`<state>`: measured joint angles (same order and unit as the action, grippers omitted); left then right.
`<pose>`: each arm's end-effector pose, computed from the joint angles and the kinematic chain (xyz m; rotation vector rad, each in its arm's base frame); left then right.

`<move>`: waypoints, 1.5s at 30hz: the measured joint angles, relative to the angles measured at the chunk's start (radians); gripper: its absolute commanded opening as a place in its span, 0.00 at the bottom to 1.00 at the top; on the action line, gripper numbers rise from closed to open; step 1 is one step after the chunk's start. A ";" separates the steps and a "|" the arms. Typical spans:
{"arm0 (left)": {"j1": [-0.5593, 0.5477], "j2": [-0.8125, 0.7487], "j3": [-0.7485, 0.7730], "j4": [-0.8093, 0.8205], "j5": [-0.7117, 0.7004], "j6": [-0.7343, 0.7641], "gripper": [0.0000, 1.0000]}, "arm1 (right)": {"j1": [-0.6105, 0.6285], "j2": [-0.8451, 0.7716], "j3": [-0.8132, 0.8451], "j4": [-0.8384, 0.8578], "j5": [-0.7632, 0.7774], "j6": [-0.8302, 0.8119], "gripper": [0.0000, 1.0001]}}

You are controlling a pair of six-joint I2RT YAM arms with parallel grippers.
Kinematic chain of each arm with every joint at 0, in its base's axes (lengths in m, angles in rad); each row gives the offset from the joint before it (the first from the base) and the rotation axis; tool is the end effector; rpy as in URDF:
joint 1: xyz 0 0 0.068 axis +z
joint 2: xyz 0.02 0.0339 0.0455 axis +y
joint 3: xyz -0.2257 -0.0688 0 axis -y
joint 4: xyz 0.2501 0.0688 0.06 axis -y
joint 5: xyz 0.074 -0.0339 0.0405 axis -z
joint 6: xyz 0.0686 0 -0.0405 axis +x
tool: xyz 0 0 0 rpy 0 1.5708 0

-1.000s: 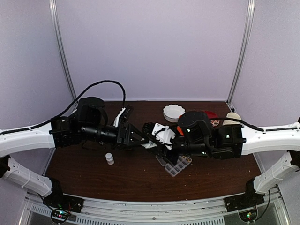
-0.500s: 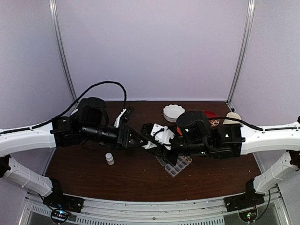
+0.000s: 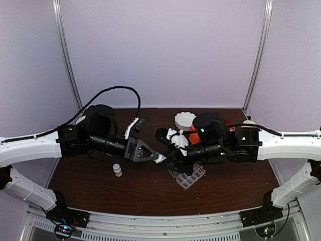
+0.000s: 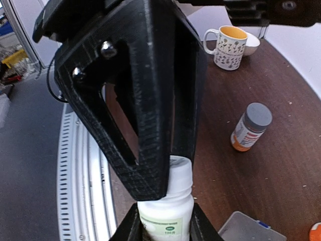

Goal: Sort the pills into containers
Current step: Screw the lid of the pill bottle onto the pill bottle.

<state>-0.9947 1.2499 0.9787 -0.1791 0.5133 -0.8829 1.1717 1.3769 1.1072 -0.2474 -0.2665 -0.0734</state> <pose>0.1495 -0.2920 0.2603 0.5243 2.3549 -1.5739 0.1215 0.3345 0.2569 -1.4242 1.6897 0.9208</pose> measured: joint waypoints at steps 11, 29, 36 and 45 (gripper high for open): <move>-0.072 0.001 0.032 -0.039 0.083 0.526 0.00 | -0.088 -0.033 -0.070 0.076 -0.456 0.190 0.04; -0.120 0.039 0.128 -0.162 0.319 1.834 0.07 | -0.070 -0.049 -0.153 0.289 -0.734 0.352 0.04; -0.148 0.061 0.227 -0.325 0.181 2.102 0.85 | -0.075 -0.049 -0.166 0.345 -0.723 0.365 0.03; -0.134 -0.099 0.015 -0.144 0.092 2.009 0.98 | -0.079 -0.063 -0.148 0.290 -0.655 0.275 0.03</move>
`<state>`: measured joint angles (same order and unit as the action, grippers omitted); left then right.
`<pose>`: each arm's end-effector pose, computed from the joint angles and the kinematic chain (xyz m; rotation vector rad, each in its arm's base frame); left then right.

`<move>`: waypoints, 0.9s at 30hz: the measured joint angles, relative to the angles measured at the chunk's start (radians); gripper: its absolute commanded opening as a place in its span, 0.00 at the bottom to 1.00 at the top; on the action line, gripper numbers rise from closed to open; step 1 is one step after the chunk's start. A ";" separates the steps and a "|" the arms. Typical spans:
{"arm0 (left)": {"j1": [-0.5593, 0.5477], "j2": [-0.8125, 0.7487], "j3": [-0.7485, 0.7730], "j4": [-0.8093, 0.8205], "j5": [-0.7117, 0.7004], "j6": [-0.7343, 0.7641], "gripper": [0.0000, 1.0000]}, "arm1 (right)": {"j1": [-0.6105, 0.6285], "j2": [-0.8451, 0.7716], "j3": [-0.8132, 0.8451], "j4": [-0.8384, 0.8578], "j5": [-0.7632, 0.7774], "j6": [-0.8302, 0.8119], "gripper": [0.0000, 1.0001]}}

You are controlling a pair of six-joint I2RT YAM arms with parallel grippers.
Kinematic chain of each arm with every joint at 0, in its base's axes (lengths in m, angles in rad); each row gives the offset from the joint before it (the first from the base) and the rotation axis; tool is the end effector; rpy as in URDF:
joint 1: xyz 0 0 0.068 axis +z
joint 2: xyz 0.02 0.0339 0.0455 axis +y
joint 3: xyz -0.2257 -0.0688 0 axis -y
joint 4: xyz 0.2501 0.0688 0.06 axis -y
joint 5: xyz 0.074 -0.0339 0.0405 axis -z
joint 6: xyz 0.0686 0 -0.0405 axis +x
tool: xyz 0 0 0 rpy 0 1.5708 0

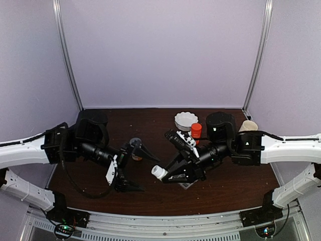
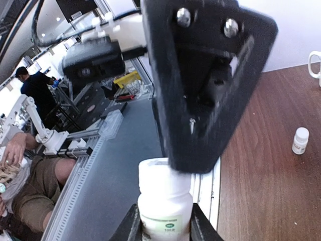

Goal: Sort the pills into containers
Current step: Screw the lid of the pill bottle onto the pill bottle.

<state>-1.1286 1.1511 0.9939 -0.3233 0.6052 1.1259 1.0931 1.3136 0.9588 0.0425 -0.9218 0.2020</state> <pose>0.0931 -0.2879 0.2794 1.9478 0.5107 -0.6193 0.1022 0.3163 0.2657 -1.5297 1.5084 1.6873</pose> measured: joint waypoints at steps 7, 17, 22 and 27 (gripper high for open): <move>0.010 -0.141 -0.077 0.190 -0.038 -0.400 0.98 | 0.010 -0.080 0.000 -0.179 0.188 -0.138 0.06; 0.017 -0.093 0.111 0.018 -0.522 -1.284 0.97 | 0.097 -0.131 -0.004 -0.225 0.616 -0.306 0.07; 0.080 -0.064 0.114 -0.076 -0.519 -1.639 0.95 | 0.126 -0.158 -0.023 -0.173 0.786 -0.356 0.08; 0.104 -0.082 0.035 -0.067 -0.450 -1.868 0.93 | 0.145 -0.140 -0.018 -0.145 0.883 -0.390 0.07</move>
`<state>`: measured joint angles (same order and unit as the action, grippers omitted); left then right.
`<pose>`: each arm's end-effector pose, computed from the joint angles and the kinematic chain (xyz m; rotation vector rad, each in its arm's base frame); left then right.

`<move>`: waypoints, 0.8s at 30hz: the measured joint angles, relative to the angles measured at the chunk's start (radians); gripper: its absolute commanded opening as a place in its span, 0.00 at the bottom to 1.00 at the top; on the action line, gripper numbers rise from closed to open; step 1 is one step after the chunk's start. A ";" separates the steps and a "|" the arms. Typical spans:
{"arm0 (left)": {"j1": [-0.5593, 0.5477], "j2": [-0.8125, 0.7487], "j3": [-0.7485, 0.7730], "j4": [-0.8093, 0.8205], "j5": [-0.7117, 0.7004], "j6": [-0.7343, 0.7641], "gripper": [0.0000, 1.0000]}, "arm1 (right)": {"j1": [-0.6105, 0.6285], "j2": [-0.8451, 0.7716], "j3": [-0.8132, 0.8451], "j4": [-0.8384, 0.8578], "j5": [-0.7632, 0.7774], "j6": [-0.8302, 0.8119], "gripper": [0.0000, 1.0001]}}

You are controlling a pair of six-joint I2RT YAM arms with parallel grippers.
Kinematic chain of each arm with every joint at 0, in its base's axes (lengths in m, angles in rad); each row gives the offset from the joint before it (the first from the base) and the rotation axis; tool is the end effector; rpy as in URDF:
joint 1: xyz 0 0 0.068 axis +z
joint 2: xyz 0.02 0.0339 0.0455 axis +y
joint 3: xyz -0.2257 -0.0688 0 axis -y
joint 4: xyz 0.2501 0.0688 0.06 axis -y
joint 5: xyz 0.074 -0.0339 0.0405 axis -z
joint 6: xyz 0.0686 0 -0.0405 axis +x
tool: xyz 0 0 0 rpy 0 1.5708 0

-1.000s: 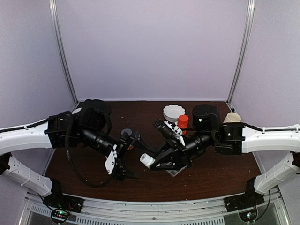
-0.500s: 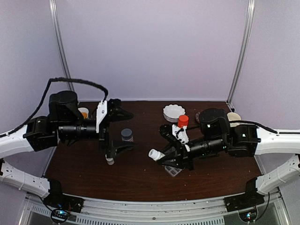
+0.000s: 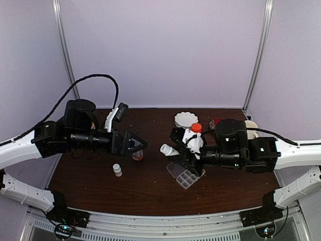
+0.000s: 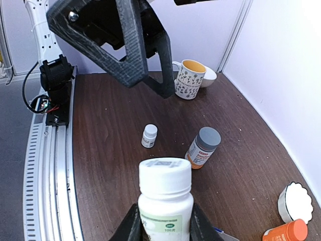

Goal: Sort the pills into containers
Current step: Screw the lid of the pill bottle onto the pill bottle.

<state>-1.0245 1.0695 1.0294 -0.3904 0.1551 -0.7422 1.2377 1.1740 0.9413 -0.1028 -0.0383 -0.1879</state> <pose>0.1430 -0.2556 0.3022 0.4252 2.1999 -1.2193 0.1036 0.3076 0.2754 -1.3133 1.4781 0.7366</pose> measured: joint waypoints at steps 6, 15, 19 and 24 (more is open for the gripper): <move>0.000 0.023 -0.001 0.059 0.106 -0.137 0.87 | 0.026 0.085 0.057 -0.004 0.068 -0.023 0.07; 0.000 0.089 -0.026 0.141 0.198 -0.238 0.63 | 0.053 0.136 0.095 0.002 0.101 -0.034 0.07; 0.000 0.123 -0.028 0.167 0.232 -0.253 0.57 | 0.058 0.154 0.115 0.003 0.110 -0.041 0.07; 0.000 0.135 -0.029 0.181 0.249 -0.260 0.56 | 0.066 0.179 0.126 -0.001 0.121 -0.049 0.07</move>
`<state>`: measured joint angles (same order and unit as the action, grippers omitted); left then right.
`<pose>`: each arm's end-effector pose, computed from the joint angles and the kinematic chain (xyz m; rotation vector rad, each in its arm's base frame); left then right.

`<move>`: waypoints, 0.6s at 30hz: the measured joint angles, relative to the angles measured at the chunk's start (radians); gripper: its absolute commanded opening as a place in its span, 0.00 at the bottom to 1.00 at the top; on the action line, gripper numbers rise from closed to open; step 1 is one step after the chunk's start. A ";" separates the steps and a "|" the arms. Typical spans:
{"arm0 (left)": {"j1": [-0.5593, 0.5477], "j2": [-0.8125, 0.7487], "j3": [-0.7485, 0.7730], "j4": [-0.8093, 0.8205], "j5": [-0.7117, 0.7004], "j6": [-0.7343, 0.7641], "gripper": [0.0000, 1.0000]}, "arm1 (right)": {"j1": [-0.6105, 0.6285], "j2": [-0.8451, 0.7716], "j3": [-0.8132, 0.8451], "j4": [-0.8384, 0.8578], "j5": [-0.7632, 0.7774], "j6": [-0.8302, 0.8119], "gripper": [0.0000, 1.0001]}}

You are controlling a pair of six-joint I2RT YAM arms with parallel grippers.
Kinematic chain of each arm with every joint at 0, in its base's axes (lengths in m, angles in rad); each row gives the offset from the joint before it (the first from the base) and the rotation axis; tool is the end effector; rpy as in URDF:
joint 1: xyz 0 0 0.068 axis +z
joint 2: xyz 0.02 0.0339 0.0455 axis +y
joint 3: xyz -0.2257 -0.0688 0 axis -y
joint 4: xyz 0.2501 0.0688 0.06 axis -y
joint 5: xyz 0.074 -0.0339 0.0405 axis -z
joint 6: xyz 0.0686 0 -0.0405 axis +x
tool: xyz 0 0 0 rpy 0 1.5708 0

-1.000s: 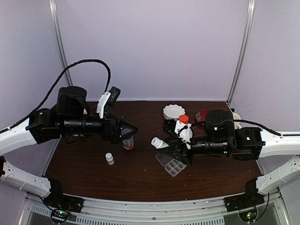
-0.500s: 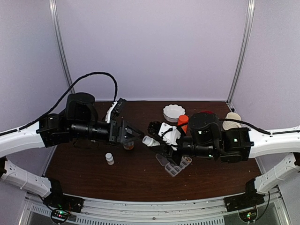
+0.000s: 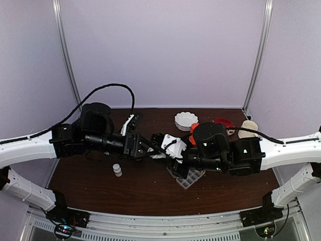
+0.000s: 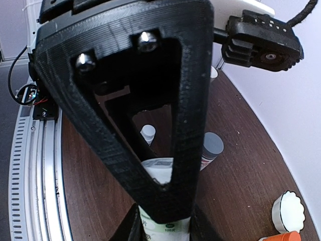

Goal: Sort the pills into containers
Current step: Screw the lid of the pill bottle onto the pill bottle.

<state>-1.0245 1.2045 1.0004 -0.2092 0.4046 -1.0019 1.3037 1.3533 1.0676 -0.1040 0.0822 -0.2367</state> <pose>0.1441 -0.2890 0.2772 0.3441 2.3645 -1.5700 0.1004 0.3456 0.2669 -1.3599 1.4815 0.6141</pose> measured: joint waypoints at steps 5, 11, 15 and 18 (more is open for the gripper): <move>0.000 -0.001 0.000 -0.001 -0.007 0.002 0.60 | 0.009 0.018 0.010 -0.013 0.011 -0.003 0.07; 0.000 -0.003 0.000 -0.004 -0.019 0.006 0.54 | 0.010 0.018 0.010 -0.017 0.025 -0.004 0.08; 0.000 -0.003 0.000 -0.010 -0.027 0.012 0.44 | 0.012 0.018 0.010 -0.020 0.032 -0.004 0.08; 0.000 -0.004 0.000 -0.013 -0.028 0.016 0.33 | 0.014 0.020 0.010 -0.020 0.035 -0.004 0.08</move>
<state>-1.0245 1.2007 1.0004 -0.2218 0.3767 -0.9863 1.3174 1.3735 1.0779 -0.1238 0.1177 -0.2409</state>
